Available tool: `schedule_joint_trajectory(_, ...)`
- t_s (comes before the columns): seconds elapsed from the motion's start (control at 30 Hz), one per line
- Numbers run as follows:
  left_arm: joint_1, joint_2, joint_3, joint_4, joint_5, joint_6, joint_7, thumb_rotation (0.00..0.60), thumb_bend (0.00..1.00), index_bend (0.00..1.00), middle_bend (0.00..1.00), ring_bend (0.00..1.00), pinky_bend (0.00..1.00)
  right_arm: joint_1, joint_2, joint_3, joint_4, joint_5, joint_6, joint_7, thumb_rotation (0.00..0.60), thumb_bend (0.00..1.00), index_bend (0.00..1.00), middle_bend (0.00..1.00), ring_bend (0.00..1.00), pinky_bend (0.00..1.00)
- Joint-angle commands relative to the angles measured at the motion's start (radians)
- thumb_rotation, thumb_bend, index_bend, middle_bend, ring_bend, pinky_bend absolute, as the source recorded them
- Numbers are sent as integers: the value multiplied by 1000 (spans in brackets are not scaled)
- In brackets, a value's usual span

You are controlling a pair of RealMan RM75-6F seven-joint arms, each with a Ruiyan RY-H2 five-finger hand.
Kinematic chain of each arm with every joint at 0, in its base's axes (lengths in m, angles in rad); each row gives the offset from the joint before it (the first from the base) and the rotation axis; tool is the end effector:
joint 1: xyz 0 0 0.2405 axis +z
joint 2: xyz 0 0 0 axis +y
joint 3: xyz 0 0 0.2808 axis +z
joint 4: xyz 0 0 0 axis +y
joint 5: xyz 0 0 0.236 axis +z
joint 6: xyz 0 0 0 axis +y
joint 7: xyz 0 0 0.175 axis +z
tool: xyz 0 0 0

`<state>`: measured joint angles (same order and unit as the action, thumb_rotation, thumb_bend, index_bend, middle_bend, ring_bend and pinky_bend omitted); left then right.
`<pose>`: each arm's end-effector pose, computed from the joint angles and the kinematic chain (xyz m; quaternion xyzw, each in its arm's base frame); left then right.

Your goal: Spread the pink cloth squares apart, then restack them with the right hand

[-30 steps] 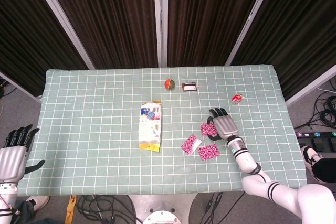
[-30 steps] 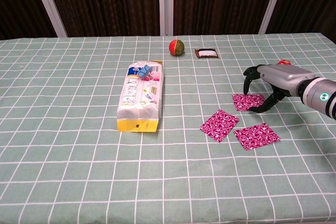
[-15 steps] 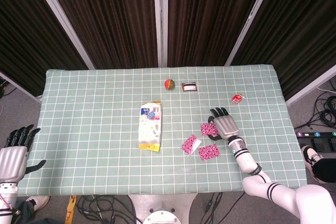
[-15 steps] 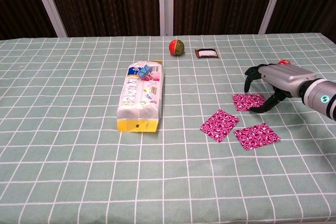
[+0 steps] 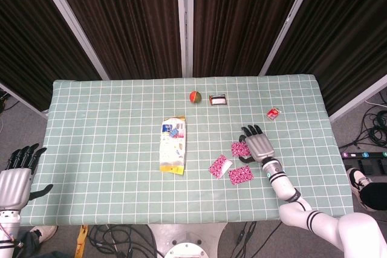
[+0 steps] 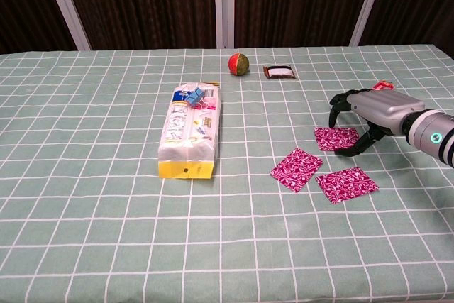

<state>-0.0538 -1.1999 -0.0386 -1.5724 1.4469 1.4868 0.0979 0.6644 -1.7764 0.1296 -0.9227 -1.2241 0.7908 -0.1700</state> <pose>-0.3594 0.2022 0.1227 -0.5852 -0.3957 -0.3497 0.6153 -0.2780 -0.4079 -0.1063 0.7512 -0.3972 0.2560 0.4609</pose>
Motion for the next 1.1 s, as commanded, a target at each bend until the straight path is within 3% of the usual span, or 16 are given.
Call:
schedule_joint_trajectory(0.03,1,0,0,0,-2,0,0,600,17,195,190,100,120,4,-2,2,5,0,-6,-1,439,138,321,82,0,0)
schedule_joint_trajectory(0.27,1,1,0,-1,-4,-2,1,600,17,195,190,100,120,11,-5,0,18,4,-25,-10,437,138,327,82,0,0)
schedule_joint_trajectory(0.43,1,1,0,0,-2,-2,0,600,17,195,190,100,120,5,0,-1,6,0,-12,-11,469,139,416,83,0,0)
schedule_joint_trajectory(0.6,2,-1,0,2,-1,1,-1,600,17,195,190,100,120,-6,25,0,-28,-5,12,-11,491,138,438,87,0,0)
schedule_joint_trajectory(0.87,3,0,-1,0,3,7,-1,600,17,195,190,100,120,-48,144,-14,-216,-28,74,-15,488,138,433,88,0,0)
schedule_joint_trajectory(1.1,3,1,-2,-4,9,12,0,600,17,195,190,100,120,-76,258,-72,-425,-81,70,19,462,140,412,87,0,0)
